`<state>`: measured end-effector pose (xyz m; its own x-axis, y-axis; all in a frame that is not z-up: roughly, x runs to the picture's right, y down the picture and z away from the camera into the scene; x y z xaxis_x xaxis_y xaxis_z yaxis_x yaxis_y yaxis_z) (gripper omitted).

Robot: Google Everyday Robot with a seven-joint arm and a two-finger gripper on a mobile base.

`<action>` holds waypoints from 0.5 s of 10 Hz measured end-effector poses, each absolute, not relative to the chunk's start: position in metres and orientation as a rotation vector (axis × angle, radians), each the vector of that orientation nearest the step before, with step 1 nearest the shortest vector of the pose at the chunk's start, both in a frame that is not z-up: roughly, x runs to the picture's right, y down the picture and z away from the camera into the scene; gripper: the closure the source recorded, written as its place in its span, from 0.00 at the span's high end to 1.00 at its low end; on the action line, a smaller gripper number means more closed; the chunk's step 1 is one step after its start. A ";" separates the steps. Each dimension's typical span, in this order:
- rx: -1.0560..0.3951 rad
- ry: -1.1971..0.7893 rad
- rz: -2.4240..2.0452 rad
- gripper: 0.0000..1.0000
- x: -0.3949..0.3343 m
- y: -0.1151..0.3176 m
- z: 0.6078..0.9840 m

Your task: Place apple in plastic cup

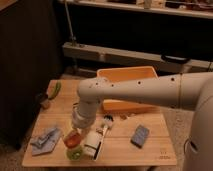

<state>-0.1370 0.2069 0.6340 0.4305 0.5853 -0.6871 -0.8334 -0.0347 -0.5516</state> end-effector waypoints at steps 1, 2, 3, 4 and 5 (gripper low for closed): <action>-1.119 0.297 1.147 0.00 -0.142 0.210 0.634; -1.119 0.320 1.138 0.00 -0.142 0.212 0.636; -1.123 0.345 1.125 0.00 -0.142 0.215 0.638; -1.127 0.359 1.115 0.00 -0.143 0.218 0.640; -1.132 0.376 1.109 0.00 -0.143 0.221 0.643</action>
